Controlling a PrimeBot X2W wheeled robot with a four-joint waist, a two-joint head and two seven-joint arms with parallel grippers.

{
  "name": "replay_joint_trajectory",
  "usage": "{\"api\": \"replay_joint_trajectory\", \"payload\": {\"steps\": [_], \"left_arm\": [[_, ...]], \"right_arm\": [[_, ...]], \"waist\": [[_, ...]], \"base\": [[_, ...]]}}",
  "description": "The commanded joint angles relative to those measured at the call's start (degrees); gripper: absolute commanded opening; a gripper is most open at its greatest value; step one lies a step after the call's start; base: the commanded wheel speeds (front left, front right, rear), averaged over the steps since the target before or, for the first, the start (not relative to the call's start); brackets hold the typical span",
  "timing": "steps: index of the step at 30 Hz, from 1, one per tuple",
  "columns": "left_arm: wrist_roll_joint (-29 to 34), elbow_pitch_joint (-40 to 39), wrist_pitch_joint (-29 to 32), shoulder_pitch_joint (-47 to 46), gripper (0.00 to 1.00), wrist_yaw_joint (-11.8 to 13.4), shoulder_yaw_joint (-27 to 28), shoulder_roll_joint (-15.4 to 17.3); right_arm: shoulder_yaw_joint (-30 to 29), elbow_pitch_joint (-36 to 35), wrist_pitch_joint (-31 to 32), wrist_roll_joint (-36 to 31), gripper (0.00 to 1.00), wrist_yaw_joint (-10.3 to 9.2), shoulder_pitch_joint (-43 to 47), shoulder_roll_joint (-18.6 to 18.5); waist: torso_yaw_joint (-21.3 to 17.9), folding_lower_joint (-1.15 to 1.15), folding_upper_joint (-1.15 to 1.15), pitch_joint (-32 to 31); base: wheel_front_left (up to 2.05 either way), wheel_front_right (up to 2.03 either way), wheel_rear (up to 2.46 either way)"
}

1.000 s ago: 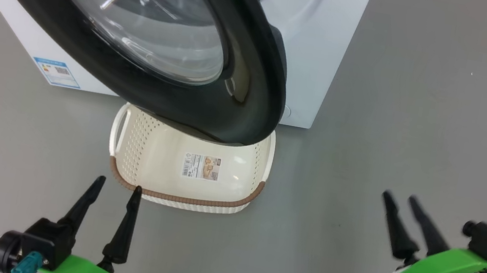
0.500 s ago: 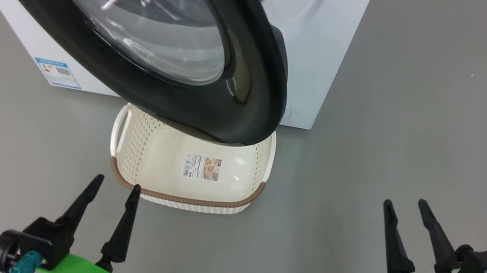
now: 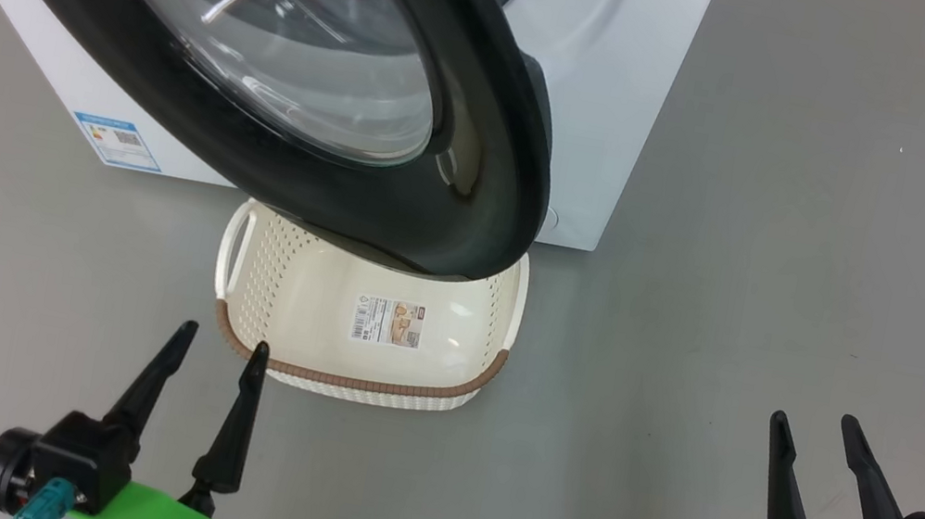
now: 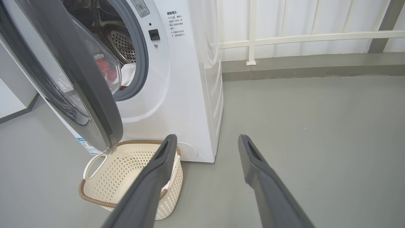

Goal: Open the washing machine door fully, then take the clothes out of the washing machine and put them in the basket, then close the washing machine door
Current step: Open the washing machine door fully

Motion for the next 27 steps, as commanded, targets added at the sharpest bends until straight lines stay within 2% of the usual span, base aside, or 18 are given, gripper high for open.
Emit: {"api": "replay_joint_trajectory", "payload": {"steps": [1,15,18,19,27], "left_arm": [[0.41,-1.74,-0.70,0.80,1.00,-0.31,1.75,0.82],[0.40,-1.78,-0.70,1.29,1.00,-0.31,1.46,0.82],[0.31,-1.77,-0.70,1.14,1.00,-0.31,1.31,0.82],[0.28,-1.77,-0.70,1.07,1.00,-0.31,1.29,0.82],[0.00,-1.82,-0.70,0.29,1.00,-0.31,0.88,0.82]], "right_arm": [[0.71,-1.37,-0.36,-0.69,1.00,0.40,0.05,-0.11],[1.65,-2.29,-0.36,1.39,1.00,0.40,-0.43,0.05],[2.37,-3.05,-0.36,4.58,0.04,0.40,-1.39,0.05],[2.80,-3.37,-0.36,6.10,0.00,0.40,-1.87,0.05],[8.55,-7.20,-0.36,17.54,0.00,0.40,-9.41,0.06]], "waist": [[0.01,0.00,0.00,-0.03],[0.25,0.00,0.00,-0.25],[0.39,0.00,0.00,0.01],[0.42,0.00,0.00,0.12],[0.78,0.00,0.00,1.55]], "base": [[0.00,0.00,0.00],[0.00,0.00,0.00],[0.00,0.00,0.00],[0.00,0.00,0.00],[0.00,0.00,0.00]]}}
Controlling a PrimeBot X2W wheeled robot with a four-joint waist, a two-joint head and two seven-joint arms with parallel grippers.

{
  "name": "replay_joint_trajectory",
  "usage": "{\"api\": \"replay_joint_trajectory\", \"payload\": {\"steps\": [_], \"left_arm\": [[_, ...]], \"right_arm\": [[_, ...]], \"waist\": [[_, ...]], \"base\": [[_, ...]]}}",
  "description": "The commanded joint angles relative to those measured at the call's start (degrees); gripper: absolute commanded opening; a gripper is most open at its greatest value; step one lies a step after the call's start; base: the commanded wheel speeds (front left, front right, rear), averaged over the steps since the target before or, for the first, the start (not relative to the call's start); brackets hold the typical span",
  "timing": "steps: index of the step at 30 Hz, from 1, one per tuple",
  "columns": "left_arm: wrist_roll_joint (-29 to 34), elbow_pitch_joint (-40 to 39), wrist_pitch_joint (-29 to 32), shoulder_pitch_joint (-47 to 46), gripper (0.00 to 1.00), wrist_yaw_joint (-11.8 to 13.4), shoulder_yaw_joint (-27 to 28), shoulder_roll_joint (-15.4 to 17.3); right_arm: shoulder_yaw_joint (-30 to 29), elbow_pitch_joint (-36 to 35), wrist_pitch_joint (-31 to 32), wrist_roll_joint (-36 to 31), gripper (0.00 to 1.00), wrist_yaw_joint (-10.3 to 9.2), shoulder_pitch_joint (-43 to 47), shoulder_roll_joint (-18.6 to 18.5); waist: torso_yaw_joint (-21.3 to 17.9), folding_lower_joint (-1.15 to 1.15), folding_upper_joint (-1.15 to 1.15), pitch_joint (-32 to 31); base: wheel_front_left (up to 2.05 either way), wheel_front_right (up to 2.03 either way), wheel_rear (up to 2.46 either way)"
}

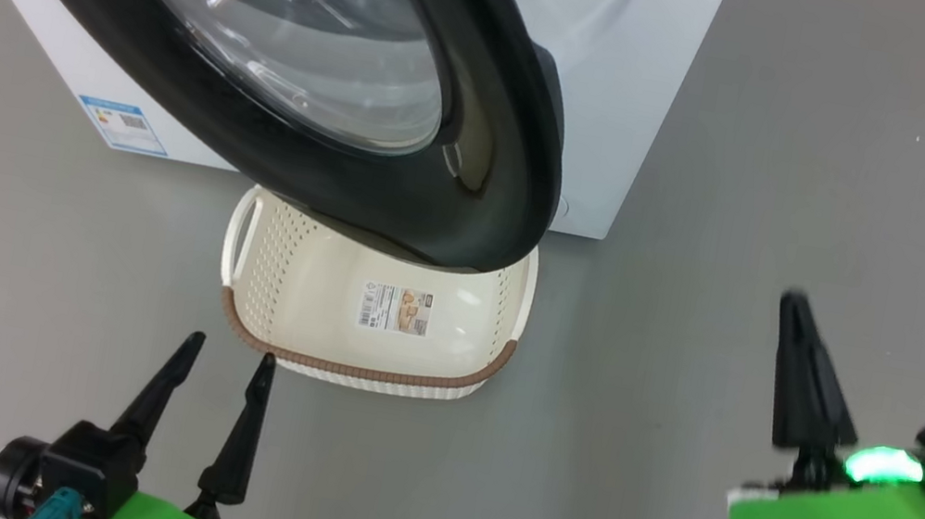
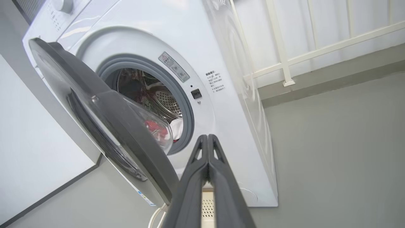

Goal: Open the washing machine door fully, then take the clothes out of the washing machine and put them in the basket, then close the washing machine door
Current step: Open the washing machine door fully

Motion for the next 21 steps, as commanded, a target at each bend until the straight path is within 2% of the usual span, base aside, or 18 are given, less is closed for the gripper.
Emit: {"api": "replay_joint_trajectory", "payload": {"steps": [1,6,10,21], "left_arm": [[-0.05,-1.57,-0.70,-0.83,1.00,-0.31,1.41,0.79],[-0.48,-1.53,-0.70,-1.87,1.00,-0.31,0.68,0.79],[-1.05,-1.38,-0.70,-2.81,1.00,-0.31,0.22,0.79],[-2.81,-1.26,-0.70,-4.85,1.00,-0.31,-1.36,0.79]], "right_arm": [[2.04,-2.09,-0.36,1.93,0.00,0.39,-2.82,-0.18],[4.71,-2.81,-0.36,10.01,0.00,0.39,-9.67,-0.19],[8.13,-1.99,-0.36,17.76,0.00,0.39,-14.89,-1.77],[20.75,2.09,0.47,45.23,0.00,0.39,-27.12,-11.53]], "waist": [[0.29,0.00,0.00,0.47],[1.43,0.00,0.00,1.98],[2.67,0.00,0.00,3.36],[5.88,0.00,0.00,6.96]], "base": [[0.00,0.00,0.00],[0.00,0.00,0.00],[0.00,0.00,0.00],[0.00,0.00,0.00]]}}
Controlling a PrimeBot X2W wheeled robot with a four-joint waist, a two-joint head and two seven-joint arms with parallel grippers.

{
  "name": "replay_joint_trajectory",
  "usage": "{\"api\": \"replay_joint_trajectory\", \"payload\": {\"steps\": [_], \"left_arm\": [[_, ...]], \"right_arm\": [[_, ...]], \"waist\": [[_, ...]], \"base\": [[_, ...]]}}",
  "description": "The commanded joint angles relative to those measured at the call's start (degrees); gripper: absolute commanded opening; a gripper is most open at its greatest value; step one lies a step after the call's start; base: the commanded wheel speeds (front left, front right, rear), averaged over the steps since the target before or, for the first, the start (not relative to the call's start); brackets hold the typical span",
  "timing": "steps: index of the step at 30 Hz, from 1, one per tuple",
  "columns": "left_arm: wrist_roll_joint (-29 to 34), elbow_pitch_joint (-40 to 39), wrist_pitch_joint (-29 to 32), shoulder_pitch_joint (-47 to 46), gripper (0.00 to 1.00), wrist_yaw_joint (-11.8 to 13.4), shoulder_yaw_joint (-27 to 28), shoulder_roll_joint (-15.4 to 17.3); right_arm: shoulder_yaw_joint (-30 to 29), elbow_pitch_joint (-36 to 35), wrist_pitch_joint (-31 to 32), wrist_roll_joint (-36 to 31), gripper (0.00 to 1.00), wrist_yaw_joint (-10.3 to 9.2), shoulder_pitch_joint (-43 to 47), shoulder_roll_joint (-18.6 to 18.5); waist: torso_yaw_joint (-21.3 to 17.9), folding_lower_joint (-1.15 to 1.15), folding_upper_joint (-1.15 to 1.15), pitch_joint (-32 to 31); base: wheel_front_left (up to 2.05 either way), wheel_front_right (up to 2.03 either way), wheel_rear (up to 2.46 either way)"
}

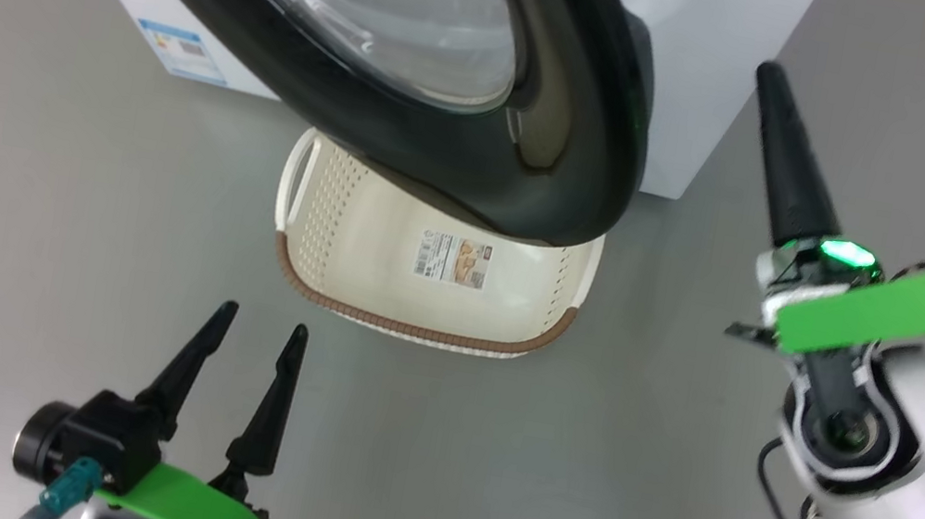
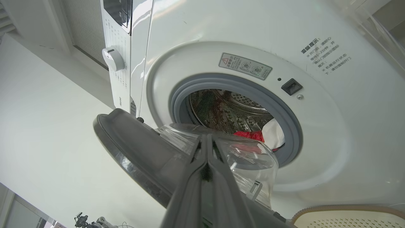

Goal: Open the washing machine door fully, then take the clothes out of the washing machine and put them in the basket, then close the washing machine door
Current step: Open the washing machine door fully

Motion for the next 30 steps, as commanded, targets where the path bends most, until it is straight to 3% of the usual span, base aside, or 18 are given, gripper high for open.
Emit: {"api": "replay_joint_trajectory", "payload": {"steps": [1,10,30], "left_arm": [[-0.40,-1.31,-0.70,-1.73,1.00,-0.31,1.52,0.82],[-1.50,-1.22,-0.70,-3.37,1.00,-0.31,0.60,0.82],[-2.66,-0.38,-0.70,-1.63,1.00,0.45,-0.74,0.82]], "right_arm": [[1.37,-0.81,1.36,3.59,0.00,0.40,-1.79,-0.47],[4.46,2.62,16.42,14.93,0.00,0.40,-7.54,-3.85],[6.83,1.35,28.49,15.01,0.00,0.40,-2.44,-1.27]], "waist": [[1.22,0.00,0.00,1.47],[2.68,0.00,0.00,3.90],[5.00,0.00,0.00,-0.95]], "base": [[0.00,0.00,0.00],[0.00,0.00,0.00],[0.00,0.00,0.00]]}}
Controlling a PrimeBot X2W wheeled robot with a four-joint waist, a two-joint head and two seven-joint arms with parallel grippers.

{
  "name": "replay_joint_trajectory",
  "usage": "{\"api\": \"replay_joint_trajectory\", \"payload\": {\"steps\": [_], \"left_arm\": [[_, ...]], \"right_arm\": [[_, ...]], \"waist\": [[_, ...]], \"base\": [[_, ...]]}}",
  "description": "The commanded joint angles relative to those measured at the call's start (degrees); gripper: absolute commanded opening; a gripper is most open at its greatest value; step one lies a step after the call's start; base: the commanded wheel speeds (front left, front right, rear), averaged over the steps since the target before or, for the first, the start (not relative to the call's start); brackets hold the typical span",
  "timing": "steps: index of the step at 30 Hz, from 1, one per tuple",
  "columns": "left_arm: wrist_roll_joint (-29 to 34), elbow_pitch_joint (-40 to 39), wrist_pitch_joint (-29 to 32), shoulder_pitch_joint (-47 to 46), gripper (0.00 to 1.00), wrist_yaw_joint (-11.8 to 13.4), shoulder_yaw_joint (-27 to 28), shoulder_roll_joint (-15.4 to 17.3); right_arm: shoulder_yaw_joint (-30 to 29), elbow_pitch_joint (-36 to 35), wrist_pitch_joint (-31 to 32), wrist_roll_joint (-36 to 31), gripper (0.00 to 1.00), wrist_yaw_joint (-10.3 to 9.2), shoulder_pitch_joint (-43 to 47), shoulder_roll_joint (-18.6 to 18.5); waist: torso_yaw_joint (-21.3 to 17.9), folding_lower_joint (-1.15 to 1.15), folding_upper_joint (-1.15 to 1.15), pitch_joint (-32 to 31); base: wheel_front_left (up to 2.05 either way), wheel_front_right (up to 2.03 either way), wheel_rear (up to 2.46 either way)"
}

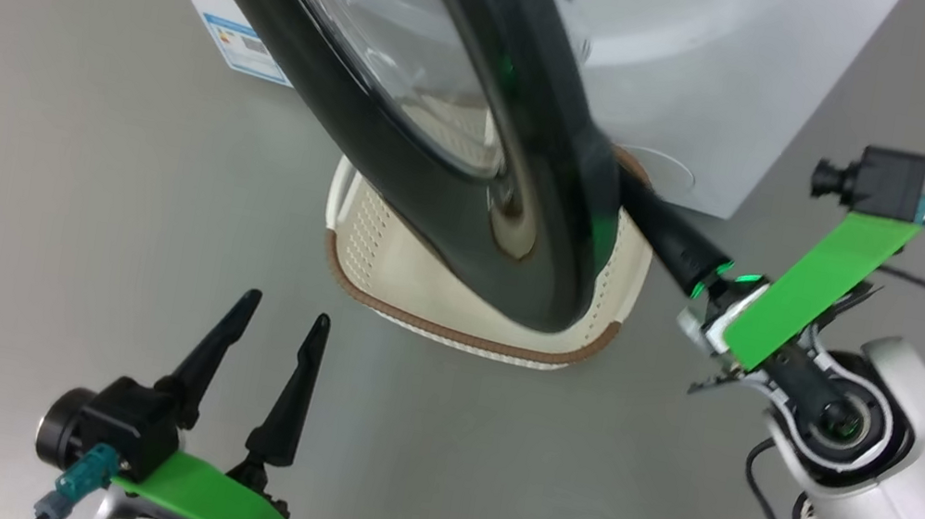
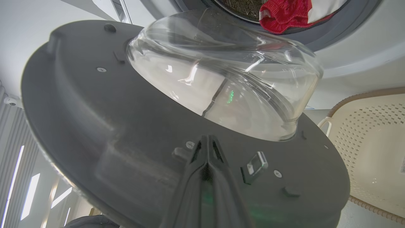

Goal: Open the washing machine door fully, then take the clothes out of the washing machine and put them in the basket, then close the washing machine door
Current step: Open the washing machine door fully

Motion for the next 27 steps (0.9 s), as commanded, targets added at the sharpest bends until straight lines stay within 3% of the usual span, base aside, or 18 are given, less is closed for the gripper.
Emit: {"api": "replay_joint_trajectory", "payload": {"steps": [1,27], "left_arm": [[-0.49,-0.98,-0.70,0.92,1.00,0.34,1.53,0.85],[-2.03,-0.65,-0.70,5.79,1.00,2.96,-0.56,0.85]], "right_arm": [[1.22,-1.80,0.51,-0.29,0.00,0.45,1.52,1.12],[3.23,-0.41,4.94,-1.26,0.00,0.45,7.69,5.43]], "waist": [[1.17,0.00,0.00,-1.27],[15.52,0.00,0.00,-8.74]], "base": [[0.00,0.00,0.00],[0.00,0.00,0.00]]}}
